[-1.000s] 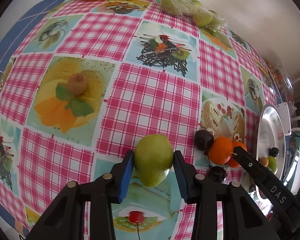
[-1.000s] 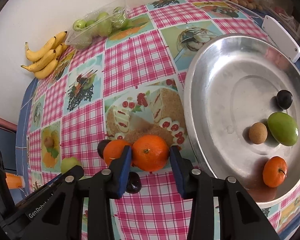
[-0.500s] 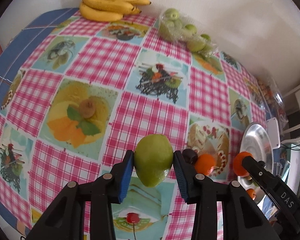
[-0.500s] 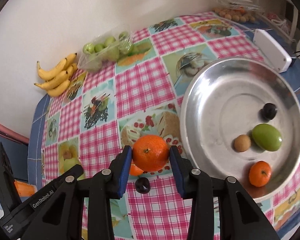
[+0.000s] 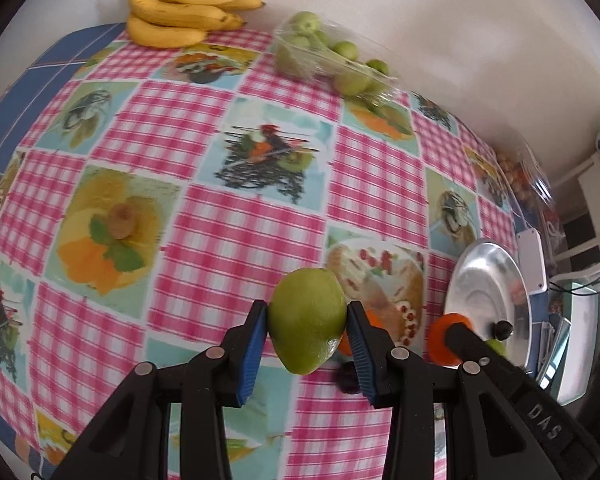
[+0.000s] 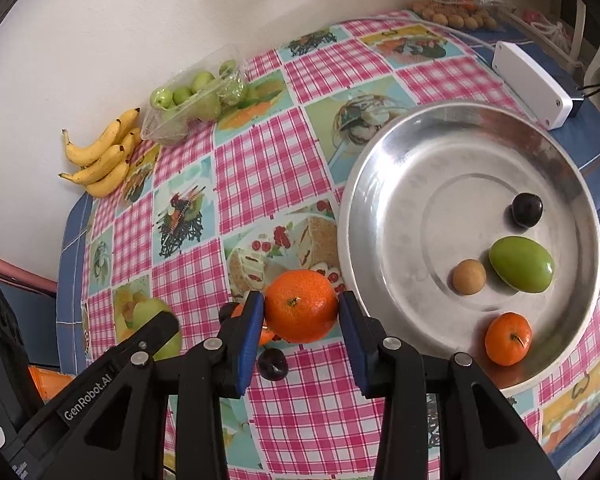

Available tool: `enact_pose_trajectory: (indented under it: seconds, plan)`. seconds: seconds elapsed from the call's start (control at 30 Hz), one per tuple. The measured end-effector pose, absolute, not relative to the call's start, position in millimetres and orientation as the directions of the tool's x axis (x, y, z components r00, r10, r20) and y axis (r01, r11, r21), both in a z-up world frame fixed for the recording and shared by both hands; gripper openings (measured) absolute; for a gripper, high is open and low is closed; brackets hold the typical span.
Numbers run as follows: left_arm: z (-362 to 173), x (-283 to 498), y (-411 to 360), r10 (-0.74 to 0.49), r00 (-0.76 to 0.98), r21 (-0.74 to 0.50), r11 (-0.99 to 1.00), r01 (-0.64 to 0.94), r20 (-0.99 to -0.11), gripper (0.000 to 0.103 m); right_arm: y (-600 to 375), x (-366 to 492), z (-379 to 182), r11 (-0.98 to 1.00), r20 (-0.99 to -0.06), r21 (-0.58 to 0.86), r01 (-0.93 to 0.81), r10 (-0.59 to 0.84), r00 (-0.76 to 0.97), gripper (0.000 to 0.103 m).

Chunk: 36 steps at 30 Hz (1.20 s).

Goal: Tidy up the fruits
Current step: 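Lift the green apple and orange and carry both over the steel plate, then open the left tool to drop the apple while the right tool releases the orange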

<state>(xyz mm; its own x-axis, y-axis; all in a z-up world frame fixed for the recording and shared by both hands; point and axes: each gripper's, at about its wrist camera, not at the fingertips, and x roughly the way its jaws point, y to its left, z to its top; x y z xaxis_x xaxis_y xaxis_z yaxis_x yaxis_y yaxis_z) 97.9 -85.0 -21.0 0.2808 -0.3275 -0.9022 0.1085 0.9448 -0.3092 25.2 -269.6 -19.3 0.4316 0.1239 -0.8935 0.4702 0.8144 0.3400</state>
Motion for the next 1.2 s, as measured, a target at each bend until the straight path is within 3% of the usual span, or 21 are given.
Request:
enact_pose_trajectory:
  seconds: [0.7,1.2]
  plan:
    - [-19,78,-207,-0.385,0.265,-0.280,0.891,0.358,-0.884,0.042,-358,-2,-28,0.730,-0.908,0.299,0.614,0.020,0.419,0.040]
    - [-35,73,-236,-0.388,0.237,-0.281,0.880,0.384,-0.891,0.042,-383,-9,-35,0.697,-0.908,0.301,0.650,0.001,0.419,0.040]
